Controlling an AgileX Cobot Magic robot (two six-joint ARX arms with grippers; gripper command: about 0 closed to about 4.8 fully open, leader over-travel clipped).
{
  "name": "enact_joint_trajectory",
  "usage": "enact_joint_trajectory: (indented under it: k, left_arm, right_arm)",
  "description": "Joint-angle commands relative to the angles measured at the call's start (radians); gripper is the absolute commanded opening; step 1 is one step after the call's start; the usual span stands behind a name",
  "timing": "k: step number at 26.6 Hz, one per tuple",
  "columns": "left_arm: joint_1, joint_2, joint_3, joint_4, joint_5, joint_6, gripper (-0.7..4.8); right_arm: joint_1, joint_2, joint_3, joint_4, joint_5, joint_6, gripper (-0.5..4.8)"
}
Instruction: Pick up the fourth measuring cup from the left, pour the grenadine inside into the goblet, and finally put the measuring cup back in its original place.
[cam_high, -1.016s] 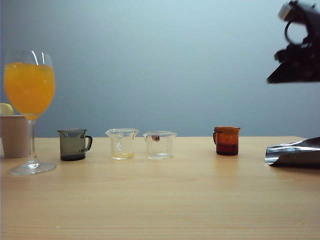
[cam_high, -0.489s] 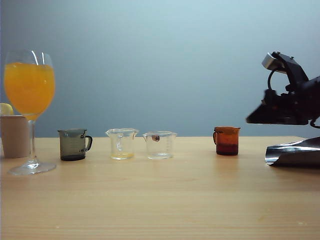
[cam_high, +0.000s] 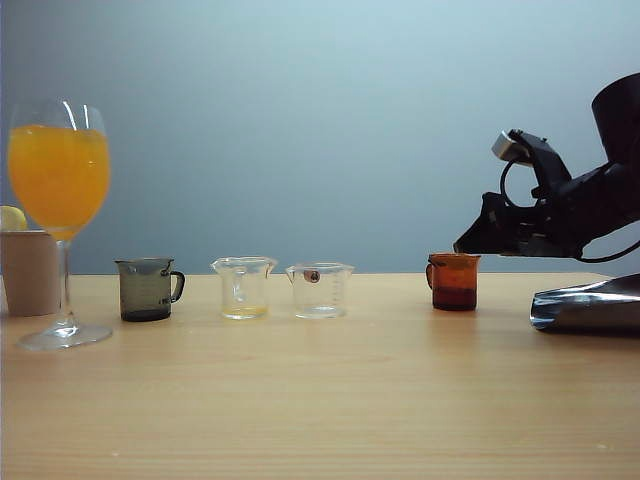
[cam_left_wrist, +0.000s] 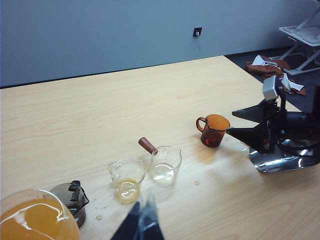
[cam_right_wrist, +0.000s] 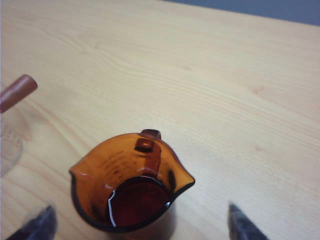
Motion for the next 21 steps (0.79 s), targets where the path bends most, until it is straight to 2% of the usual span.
enact_joint_trajectory:
  k: [1, 21]
  left_arm:
    - [0.001, -0.002, 0.003, 0.021, 0.001, 0.0, -0.05]
    - [0.002, -0.002, 0.003, 0.022, 0.001, 0.0, -0.05]
  right_arm:
    - [-0.001, 0.011, 0.014, 0.007, -0.007, 0.002, 4.79]
    - [0.015, 0.09, 0.014, 0.024, -0.029, -0.028, 4.79]
